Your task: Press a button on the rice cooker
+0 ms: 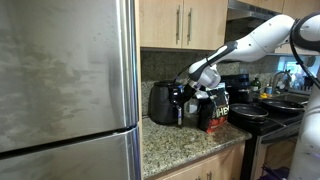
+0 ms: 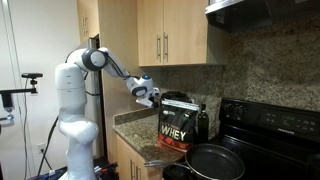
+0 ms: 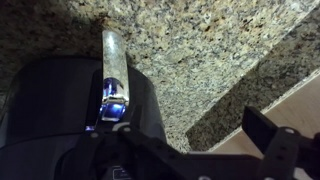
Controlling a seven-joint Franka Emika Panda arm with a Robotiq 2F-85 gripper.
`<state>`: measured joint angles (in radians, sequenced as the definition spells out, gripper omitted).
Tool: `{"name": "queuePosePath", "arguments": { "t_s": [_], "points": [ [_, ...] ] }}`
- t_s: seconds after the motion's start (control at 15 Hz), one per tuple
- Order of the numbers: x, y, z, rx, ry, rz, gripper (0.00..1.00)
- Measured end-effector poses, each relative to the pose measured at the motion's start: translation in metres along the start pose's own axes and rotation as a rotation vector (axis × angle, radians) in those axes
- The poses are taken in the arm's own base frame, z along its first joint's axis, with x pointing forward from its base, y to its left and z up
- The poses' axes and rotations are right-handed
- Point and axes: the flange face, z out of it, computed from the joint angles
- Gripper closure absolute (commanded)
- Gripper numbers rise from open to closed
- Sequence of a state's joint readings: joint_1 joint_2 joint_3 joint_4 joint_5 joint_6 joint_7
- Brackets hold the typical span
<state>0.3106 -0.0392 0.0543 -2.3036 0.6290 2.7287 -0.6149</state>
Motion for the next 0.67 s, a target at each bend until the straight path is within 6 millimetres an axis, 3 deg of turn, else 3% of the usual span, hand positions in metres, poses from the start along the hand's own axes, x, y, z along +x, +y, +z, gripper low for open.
{"name": "queuePosePath", "arguments": {
  "t_s": [0.67],
  "points": [
    [0.0083,-0.0014,-0.0031,-0.034,0.066,0.001,0.0]
  ]
}}
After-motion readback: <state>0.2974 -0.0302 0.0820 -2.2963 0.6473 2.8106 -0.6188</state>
